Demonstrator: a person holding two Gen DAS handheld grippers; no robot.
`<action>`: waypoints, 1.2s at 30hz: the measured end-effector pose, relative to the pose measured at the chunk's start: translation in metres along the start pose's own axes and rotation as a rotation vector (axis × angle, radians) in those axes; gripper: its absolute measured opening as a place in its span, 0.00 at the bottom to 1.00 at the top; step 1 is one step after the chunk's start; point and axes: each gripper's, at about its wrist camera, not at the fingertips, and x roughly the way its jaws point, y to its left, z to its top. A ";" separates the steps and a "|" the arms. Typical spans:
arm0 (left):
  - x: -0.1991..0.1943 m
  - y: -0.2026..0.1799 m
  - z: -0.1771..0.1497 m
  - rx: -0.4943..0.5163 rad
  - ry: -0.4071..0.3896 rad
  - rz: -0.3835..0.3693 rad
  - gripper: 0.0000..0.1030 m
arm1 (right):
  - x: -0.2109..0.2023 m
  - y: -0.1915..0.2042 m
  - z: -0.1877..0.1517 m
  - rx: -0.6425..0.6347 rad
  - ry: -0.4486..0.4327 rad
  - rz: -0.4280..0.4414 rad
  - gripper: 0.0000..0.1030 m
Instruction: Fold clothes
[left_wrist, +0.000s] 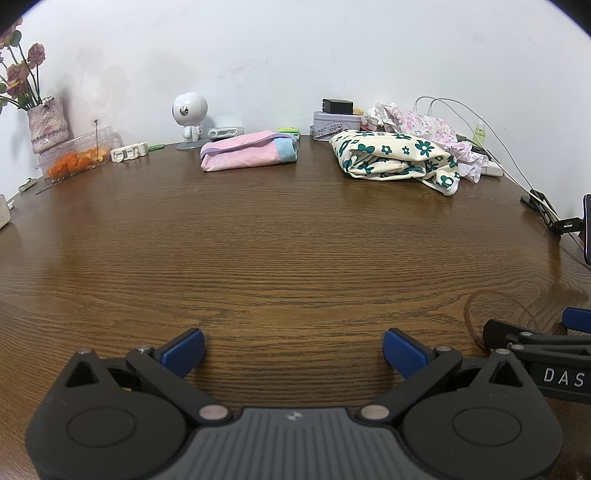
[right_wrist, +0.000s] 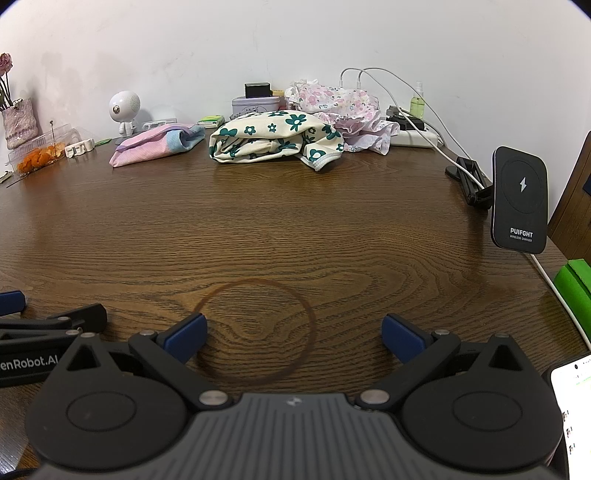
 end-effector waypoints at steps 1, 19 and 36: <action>0.000 0.000 0.000 0.000 0.000 0.000 1.00 | 0.000 0.000 0.000 0.000 0.000 0.000 0.99; 0.005 -0.002 0.005 0.001 -0.007 -0.002 1.00 | 0.000 0.000 0.001 0.003 0.000 -0.006 0.99; 0.041 -0.015 0.070 0.121 -0.120 -0.027 0.97 | 0.026 -0.026 0.059 0.058 -0.052 0.072 1.00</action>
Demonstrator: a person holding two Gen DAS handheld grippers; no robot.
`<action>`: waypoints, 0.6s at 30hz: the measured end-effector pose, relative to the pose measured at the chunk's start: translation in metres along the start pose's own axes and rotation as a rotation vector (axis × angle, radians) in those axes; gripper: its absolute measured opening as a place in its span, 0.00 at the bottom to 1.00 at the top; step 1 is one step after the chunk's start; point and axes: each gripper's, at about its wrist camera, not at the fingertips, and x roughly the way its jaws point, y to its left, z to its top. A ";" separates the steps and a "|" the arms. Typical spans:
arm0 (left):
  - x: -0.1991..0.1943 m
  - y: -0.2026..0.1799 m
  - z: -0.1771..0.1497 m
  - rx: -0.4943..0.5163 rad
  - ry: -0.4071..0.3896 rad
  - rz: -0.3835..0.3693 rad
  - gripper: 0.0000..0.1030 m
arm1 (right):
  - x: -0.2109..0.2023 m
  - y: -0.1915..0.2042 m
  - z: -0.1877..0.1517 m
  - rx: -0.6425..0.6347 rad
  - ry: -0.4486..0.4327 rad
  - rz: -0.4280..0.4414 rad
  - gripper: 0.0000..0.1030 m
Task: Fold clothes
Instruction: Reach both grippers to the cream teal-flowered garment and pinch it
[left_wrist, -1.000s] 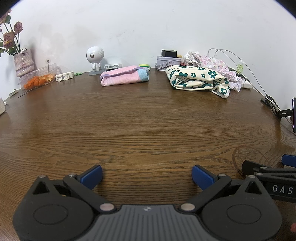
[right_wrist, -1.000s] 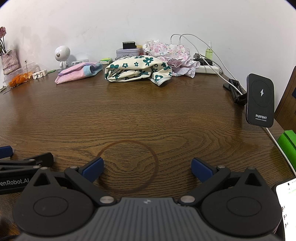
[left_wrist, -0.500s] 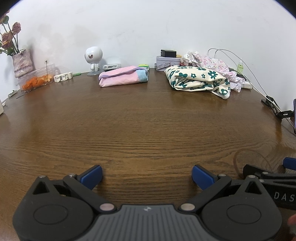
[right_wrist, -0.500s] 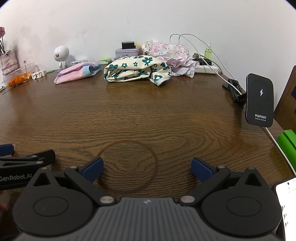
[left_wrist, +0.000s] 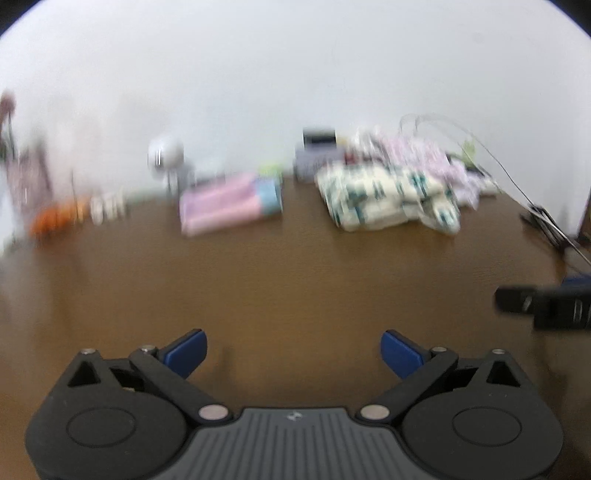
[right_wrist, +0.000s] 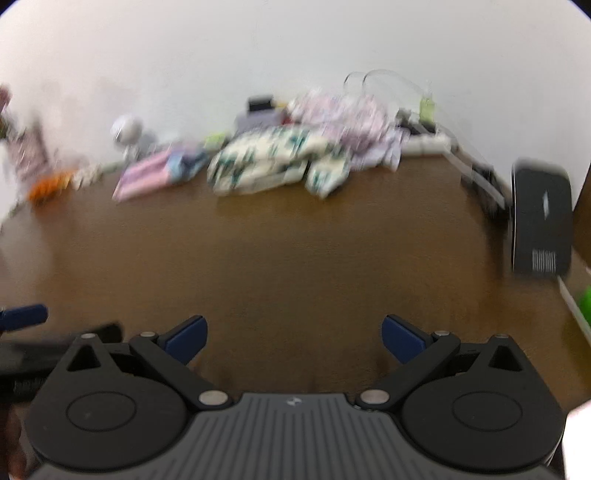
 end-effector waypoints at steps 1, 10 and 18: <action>0.009 -0.001 0.013 0.021 -0.026 -0.002 0.97 | 0.012 -0.003 0.016 -0.011 -0.010 -0.007 1.00; 0.148 -0.004 0.099 0.057 0.043 -0.061 0.53 | 0.154 -0.039 0.110 0.062 0.129 -0.030 0.59; 0.109 0.026 0.120 -0.069 -0.109 -0.060 0.00 | 0.109 -0.021 0.142 -0.068 0.008 0.147 0.06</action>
